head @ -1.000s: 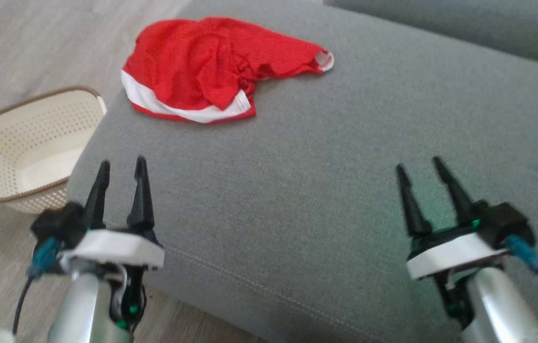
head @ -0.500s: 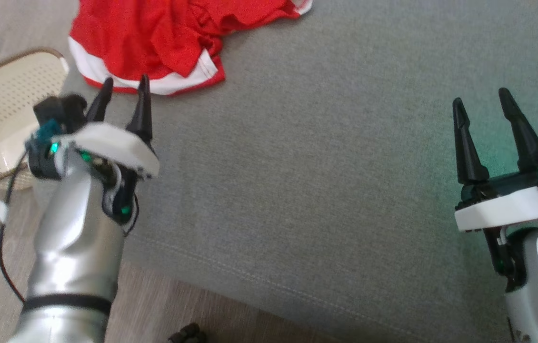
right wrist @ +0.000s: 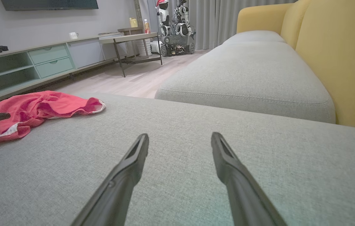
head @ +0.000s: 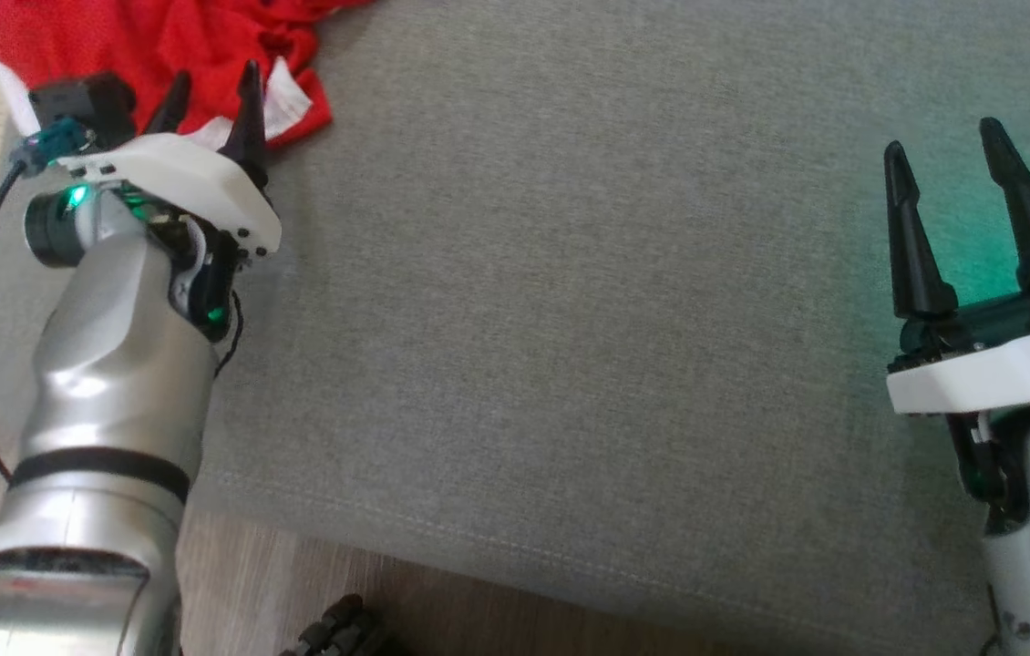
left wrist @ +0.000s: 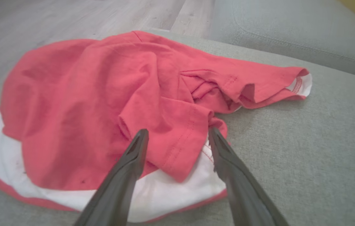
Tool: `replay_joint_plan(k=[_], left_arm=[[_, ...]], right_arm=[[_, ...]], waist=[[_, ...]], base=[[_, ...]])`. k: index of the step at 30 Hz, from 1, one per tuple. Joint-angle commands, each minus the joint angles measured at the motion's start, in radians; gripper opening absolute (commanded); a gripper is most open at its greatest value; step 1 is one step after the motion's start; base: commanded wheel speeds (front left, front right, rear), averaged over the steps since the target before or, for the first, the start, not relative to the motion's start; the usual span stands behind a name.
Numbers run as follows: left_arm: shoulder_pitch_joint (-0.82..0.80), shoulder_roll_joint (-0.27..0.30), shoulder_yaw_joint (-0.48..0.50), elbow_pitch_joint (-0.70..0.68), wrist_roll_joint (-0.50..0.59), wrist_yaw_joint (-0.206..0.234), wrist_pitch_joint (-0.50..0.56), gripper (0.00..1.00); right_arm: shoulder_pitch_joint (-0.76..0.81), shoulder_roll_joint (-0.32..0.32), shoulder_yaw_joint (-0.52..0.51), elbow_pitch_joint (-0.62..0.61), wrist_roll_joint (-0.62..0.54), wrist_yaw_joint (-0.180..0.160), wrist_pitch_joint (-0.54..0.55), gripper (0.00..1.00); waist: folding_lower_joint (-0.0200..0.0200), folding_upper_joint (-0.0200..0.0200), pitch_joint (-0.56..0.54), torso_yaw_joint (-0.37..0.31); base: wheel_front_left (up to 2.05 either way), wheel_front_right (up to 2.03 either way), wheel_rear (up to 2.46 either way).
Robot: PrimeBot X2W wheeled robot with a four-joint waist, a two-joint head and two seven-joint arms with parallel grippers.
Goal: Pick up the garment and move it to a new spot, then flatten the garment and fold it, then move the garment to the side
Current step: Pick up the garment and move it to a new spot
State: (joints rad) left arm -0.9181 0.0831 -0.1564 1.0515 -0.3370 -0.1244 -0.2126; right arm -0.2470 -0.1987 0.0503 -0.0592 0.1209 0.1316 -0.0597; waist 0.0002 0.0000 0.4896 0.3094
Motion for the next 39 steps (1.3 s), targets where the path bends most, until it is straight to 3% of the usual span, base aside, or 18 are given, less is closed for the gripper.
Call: replay_joint_plan(k=[1,8,9,11,17,23,29,39], left_arm=[[-0.028,0.056,0.015,-0.014,-0.003,-0.004,-0.007,1.0],[-0.098,0.066,-0.003,0.126,-0.005,-0.005,0.021,1.0],[-0.103,0.065,-0.005,0.141,-0.007,-0.005,0.023,0.49],[-0.108,0.064,-0.008,0.161,-0.012,-0.005,0.021,0.0],[-0.095,0.071,-0.028,0.159,-0.017,-0.006,-0.028,0.0],[-0.045,0.082,-0.068,0.064,-0.03,-0.006,-0.047,0.0],[0.034,0.11,-0.112,-0.131,-0.031,-0.006,-0.049,0.0],[0.068,0.105,-0.202,-0.319,-0.017,-0.006,-0.019,0.0]], right_arm=[[-0.013,-0.004,0.02,-0.04,-0.009,-0.001,0.007,1.0],[-0.028,-0.004,0.024,-0.043,-0.008,-0.001,0.003,1.0],[-0.029,-0.004,0.024,-0.041,-0.008,-0.001,0.002,1.0],[-0.03,-0.001,0.025,-0.035,-0.008,-0.001,-0.002,1.0],[-0.031,0.014,0.032,-0.004,-0.002,-0.001,-0.026,1.0],[-0.029,0.046,0.043,0.05,0.012,-0.001,-0.061,1.0],[-0.018,0.086,0.051,0.121,0.026,-0.001,-0.109,1.0],[-0.033,0.124,0.07,0.185,0.048,-0.001,-0.158,1.0]], waist=[[-0.0002,0.0,0.011,-0.012],[-0.0002,0.0,0.03,-0.036],[-0.0002,0.0,0.028,-0.038],[-0.0002,0.0,0.021,-0.04],[-0.0002,0.0,-0.036,-0.042],[-0.0002,0.0,-0.126,-0.06],[-0.0002,0.0,-0.217,-0.109],[-0.0002,0.0,-0.266,-0.223]], base=[[0.0,0.0,0.0],[0.0,0.0,0.0],[0.0,0.0,0.0],[0.0,0.0,0.0],[0.0,0.0,0.0],[0.0,0.0,0.0],[0.0,0.0,0.0],[0.0,0.0,0.0]])
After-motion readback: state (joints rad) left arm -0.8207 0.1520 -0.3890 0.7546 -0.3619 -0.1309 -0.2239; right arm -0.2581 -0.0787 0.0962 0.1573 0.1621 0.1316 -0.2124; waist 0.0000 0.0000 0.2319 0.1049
